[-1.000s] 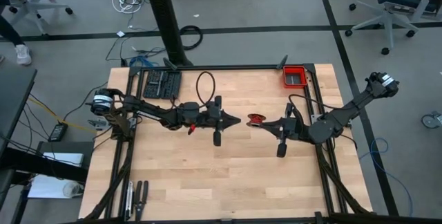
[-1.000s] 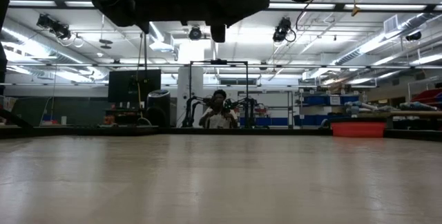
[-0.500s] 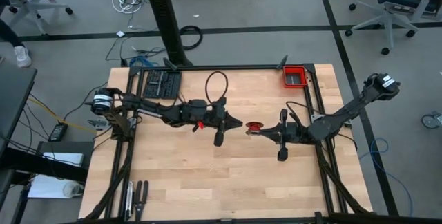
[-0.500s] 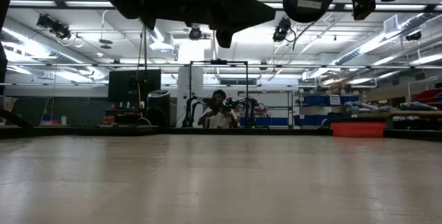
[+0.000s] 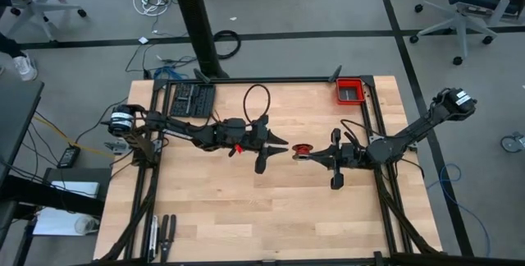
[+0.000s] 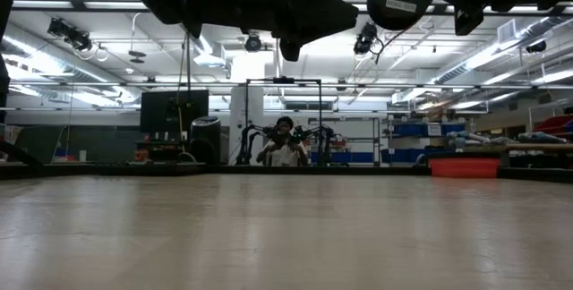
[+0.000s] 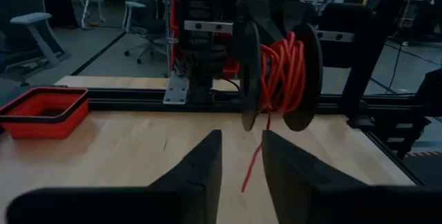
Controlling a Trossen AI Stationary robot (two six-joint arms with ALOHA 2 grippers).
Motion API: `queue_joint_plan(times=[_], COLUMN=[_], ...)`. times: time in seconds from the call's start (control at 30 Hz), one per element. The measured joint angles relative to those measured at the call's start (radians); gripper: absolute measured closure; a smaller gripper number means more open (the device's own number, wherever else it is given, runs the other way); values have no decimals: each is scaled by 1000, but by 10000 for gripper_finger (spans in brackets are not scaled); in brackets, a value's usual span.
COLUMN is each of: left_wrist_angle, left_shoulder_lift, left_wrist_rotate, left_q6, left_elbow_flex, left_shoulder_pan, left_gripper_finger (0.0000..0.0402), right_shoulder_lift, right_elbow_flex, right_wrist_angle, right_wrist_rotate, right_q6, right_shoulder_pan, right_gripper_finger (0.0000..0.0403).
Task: Coil cords
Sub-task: Coil the red wire on the black spool
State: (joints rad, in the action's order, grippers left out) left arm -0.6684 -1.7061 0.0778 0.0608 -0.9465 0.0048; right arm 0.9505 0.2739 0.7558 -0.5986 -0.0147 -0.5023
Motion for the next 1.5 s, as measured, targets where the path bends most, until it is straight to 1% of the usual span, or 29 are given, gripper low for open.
queue_joint_plan(times=[0.13, 0.63, 0.7, 0.73, 0.8, 0.83, 0.9, 1.0, 1.07, 1.13, 1.2, 1.27, 1.33, 1.37, 1.43, 1.5], left_wrist_angle=[-33, -44, -44, -43, -39, -39, -35, -13, 3, 5, 0, -2, -19, -30, -45, -59], left_shoulder_lift=[0, 0, 0, 0, 0, 0, 0, 0, 0, -1, -1, -1, -1, -1, -1, -1], left_wrist_rotate=[2, -1, -4, -3, -4, -5, -5, -19, -28, -31, -32, -41, -51, -51, -54, -55], left_q6=[7, 19, -3, -12, -31, -32, -31, -31, -30, -26, -23, -1, 24, 28, 29, 29], left_elbow_flex=[0, 0, 0, 0, 0, 0, 0, 0, 0, 0, 0, 0, 0, 0, 0, 0], left_shoulder_pan=[-3, -8, -8, -11, -14, -14, -14, -13, -14, -13, -13, -11, -7, -6, -5, -5], left_gripper_finger=[285, 286, 302, 319, 370, 384, 394, 398, 399, 399, 400, 400, 400, 400, 401, 401], right_shoulder_lift=[21, 204, 226, 236, 251, 256, 259, 249, 224, 192, 164, 142, 132, 133, 144, 164], right_elbow_flex=[0, 0, 0, 0, 0, 0, 0, 0, 0, 0, 0, 1, 1, 1, -5, -22], right_wrist_angle=[43, 278, 306, 314, 328, 332, 332, 323, 328, 331, 323, 284, 203, 167, 127, 129], right_wrist_rotate=[28, 145, 145, 145, 139, 136, 127, 118, 105, 51, -45, -154, -233, -248, -251, -246], right_q6=[-21, -42, -41, -39, -29, -20, -8, -6, -23, -65, -120, -133, -86, -56, 19, 78], right_shoulder_pan=[20, 90, 93, 94, 95, 94, 94, 86, 68, 31, -18, -66, -98, -106, -104, -85], right_gripper_finger=[397, 397, 395, 392, 385, 379, 367, 351, 343, 338, 337, 338, 341, 342, 345, 347])
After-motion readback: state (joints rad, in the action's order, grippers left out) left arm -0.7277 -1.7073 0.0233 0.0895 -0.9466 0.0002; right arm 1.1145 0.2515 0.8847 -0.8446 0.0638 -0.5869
